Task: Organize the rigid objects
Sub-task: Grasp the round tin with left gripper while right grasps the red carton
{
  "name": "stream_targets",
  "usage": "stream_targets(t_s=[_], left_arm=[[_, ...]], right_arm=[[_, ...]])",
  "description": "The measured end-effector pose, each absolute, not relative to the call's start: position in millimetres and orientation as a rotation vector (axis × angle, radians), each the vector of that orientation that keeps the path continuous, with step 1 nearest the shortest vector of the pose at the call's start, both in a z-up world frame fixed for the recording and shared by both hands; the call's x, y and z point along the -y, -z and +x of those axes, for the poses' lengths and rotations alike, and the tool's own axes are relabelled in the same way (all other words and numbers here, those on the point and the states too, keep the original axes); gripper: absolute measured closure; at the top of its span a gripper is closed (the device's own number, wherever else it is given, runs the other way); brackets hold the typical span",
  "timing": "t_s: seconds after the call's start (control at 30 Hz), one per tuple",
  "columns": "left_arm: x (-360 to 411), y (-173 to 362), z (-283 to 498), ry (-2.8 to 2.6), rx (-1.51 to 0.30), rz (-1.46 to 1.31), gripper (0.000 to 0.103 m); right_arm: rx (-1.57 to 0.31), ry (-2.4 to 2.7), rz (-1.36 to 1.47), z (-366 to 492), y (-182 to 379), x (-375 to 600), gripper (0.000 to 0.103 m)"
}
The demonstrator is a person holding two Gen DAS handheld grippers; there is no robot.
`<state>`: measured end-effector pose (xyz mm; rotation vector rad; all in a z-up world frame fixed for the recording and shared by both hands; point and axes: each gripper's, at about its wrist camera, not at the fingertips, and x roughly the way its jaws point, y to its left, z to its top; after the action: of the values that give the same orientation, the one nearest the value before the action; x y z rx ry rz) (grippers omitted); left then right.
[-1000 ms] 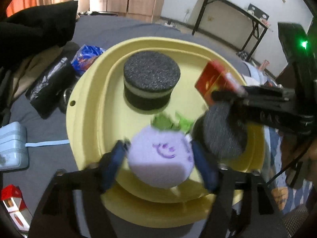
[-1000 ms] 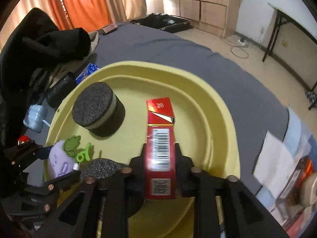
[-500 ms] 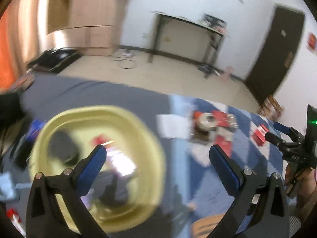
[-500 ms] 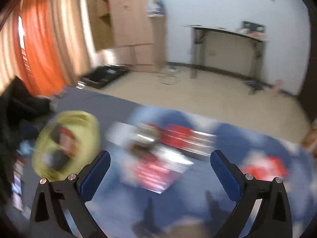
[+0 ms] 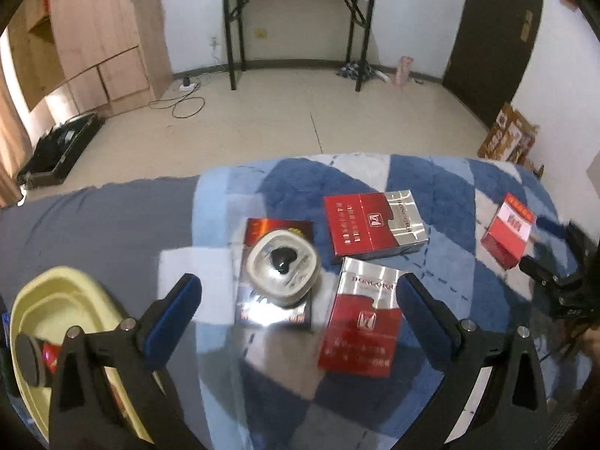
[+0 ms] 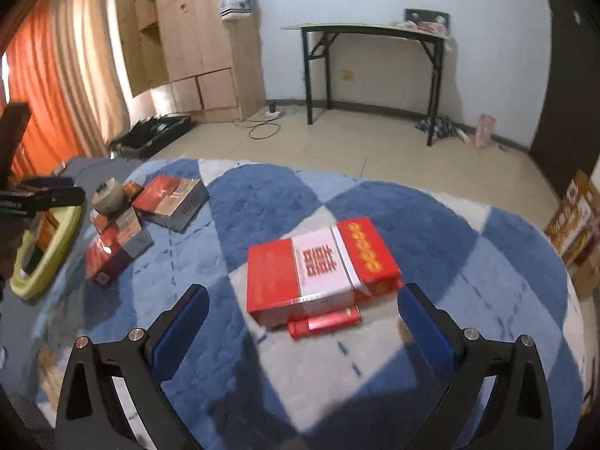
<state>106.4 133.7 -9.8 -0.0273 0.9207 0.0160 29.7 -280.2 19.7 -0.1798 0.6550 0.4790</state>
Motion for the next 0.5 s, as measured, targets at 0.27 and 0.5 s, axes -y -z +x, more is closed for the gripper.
stream_targets(t_s=[0.27, 0.5], left_arm=[[-120.4, 20.3, 126.8, -0.038, -0.914, 0.063, 0.002], [-124.0, 28.4, 127.6, -0.073, -0.890, 0.078, 0.051]], right_arm=[[-0.706, -0.423, -0.238, 69.5, 8.3, 276.0, 0.002], [-0.705, -0.467, -0.145, 82.7, 11.9, 288.4, 0.005]])
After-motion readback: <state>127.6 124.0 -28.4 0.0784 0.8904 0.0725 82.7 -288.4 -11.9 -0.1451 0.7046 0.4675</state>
